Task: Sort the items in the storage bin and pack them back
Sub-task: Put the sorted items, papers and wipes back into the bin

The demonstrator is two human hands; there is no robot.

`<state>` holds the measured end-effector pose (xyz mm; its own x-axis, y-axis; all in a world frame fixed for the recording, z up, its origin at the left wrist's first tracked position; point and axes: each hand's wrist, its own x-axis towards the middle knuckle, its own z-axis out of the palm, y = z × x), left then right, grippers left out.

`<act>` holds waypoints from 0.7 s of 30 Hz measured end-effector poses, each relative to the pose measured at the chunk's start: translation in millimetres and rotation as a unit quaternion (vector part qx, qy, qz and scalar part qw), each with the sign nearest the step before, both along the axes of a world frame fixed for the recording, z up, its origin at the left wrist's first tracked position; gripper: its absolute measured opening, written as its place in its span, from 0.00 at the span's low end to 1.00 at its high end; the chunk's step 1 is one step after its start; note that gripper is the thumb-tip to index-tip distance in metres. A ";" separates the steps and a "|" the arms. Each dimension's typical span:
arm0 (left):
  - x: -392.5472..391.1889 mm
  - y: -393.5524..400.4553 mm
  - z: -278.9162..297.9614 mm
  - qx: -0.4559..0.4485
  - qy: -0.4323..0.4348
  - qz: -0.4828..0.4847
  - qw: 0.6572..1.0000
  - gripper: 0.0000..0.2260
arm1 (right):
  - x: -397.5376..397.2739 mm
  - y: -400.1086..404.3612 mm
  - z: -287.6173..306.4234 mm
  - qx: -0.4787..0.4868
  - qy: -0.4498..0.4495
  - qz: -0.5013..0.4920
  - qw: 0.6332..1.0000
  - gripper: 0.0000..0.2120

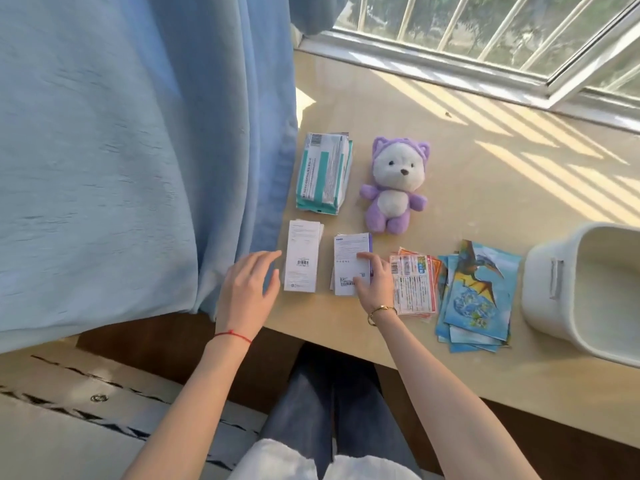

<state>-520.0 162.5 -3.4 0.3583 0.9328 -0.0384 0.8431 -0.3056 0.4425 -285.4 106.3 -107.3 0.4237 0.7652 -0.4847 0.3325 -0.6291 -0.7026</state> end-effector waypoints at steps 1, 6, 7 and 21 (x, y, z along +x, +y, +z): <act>0.5 0.2 -2.7 -0.002 0.001 -0.002 1.000 0.14 | -1.0 -0.8 -2.4 -0.002 -0.003 0.008 1.000 0.24; 2.6 0.8 -6.1 -0.007 0.005 -0.009 1.000 0.14 | 1.5 -3.8 -9.6 -0.015 -0.034 0.055 0.998 0.26; 2.6 1.2 -5.5 -0.008 0.005 -0.011 1.000 0.14 | 3.2 -3.2 -9.1 -0.020 -0.036 0.065 0.997 0.27; 24.3 -9.8 28.9 0.025 -0.012 -0.066 0.997 0.13 | 48.9 -50.0 53.1 0.066 -0.123 -0.055 0.989 0.17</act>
<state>-495.7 152.7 25.4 0.4787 0.8778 0.0166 0.7834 -0.4356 0.4433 -236.5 56.3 -54.2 0.5999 0.7582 -0.2554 0.4379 -0.5783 -0.6884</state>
